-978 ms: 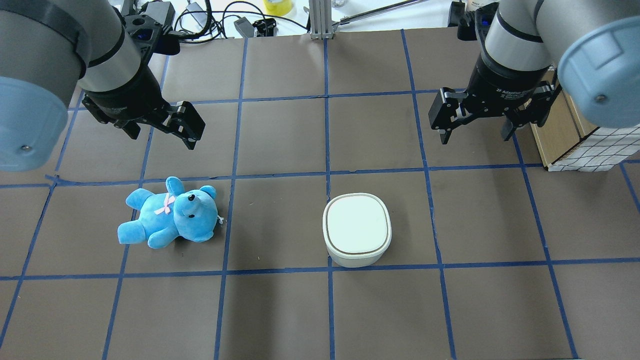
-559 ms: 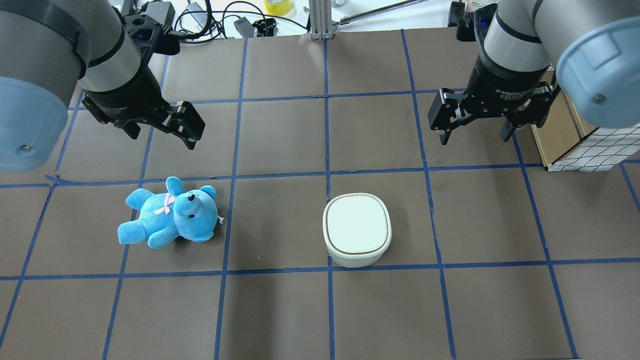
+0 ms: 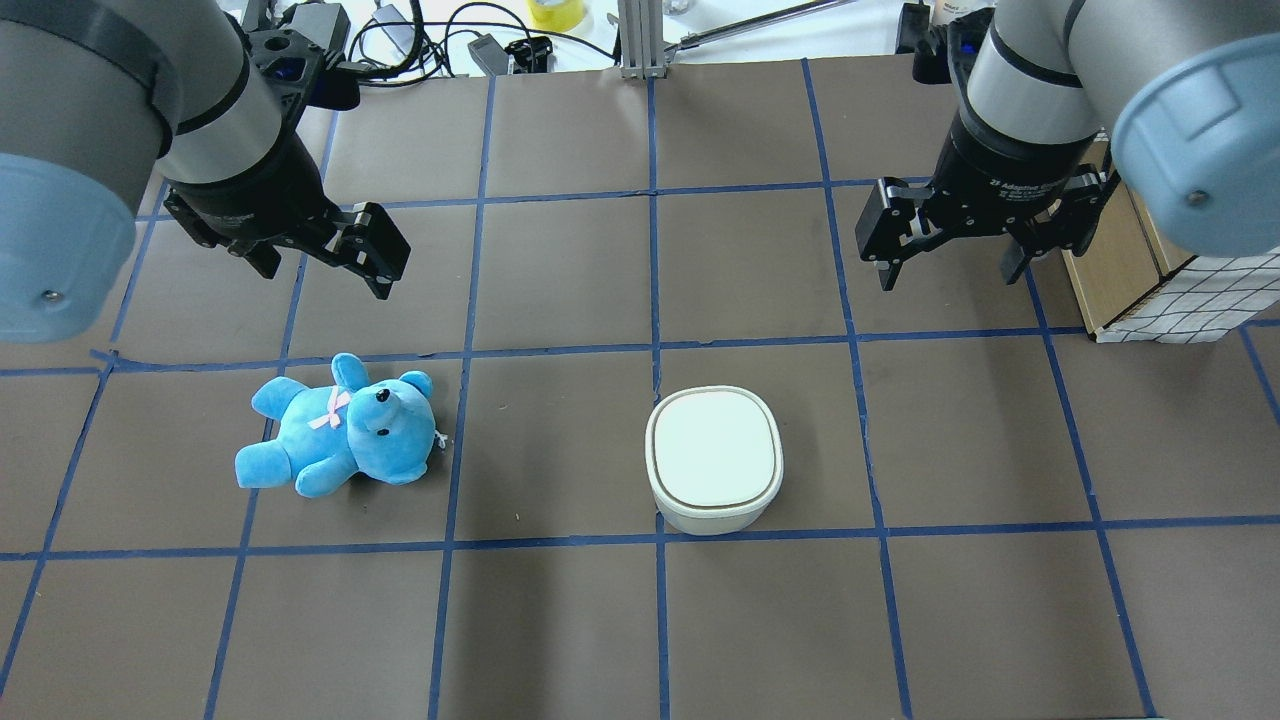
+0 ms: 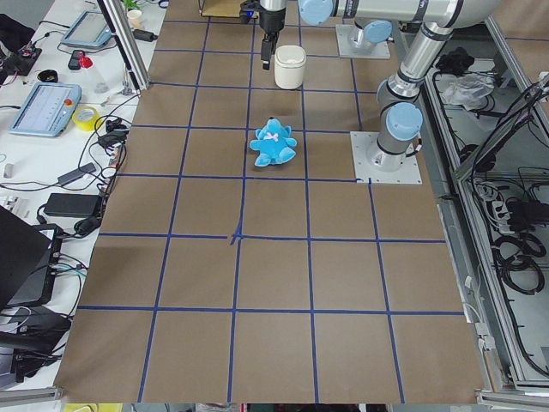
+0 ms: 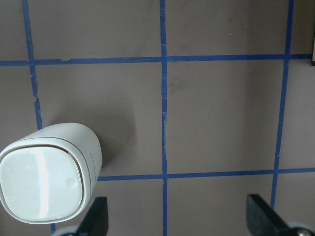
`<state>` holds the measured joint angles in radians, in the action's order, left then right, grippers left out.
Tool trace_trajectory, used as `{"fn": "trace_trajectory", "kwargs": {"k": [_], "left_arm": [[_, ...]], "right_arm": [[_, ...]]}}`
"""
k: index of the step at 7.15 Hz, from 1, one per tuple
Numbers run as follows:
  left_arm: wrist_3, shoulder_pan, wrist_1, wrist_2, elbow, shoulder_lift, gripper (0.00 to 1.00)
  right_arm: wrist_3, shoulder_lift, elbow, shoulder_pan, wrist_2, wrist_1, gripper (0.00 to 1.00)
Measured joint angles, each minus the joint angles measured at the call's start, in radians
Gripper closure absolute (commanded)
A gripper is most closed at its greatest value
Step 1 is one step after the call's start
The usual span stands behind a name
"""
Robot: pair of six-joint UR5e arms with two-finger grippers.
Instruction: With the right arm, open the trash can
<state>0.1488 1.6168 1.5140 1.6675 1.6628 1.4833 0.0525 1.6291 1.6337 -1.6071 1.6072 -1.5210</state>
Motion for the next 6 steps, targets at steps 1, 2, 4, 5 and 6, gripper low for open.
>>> {"fn": "trace_trajectory", "kwargs": {"k": [1, 2, 4, 5, 6], "left_arm": [[0.000, 0.000, 0.000, 0.000, 0.000, 0.000, 0.00], [0.000, 0.000, 0.000, 0.000, 0.000, 0.000, 0.00], [0.000, 0.000, 0.000, 0.000, 0.000, 0.000, 0.00], [0.000, 0.000, 0.000, 0.000, 0.000, 0.000, 0.00], [0.000, 0.000, 0.000, 0.000, 0.000, 0.000, 0.00]], "right_arm": [[0.000, 0.000, 0.000, -0.001, 0.000, 0.001, 0.01], [-0.001, 0.000, 0.001, -0.002, 0.000, 0.002, 0.01], [-0.002, 0.000, 0.011, -0.004, -0.005, 0.001, 0.48], [-0.001, 0.000, 0.016, -0.005, -0.009, 0.000, 0.67], [0.000, -0.001, 0.020, -0.006, -0.014, 0.000, 0.82]]}}
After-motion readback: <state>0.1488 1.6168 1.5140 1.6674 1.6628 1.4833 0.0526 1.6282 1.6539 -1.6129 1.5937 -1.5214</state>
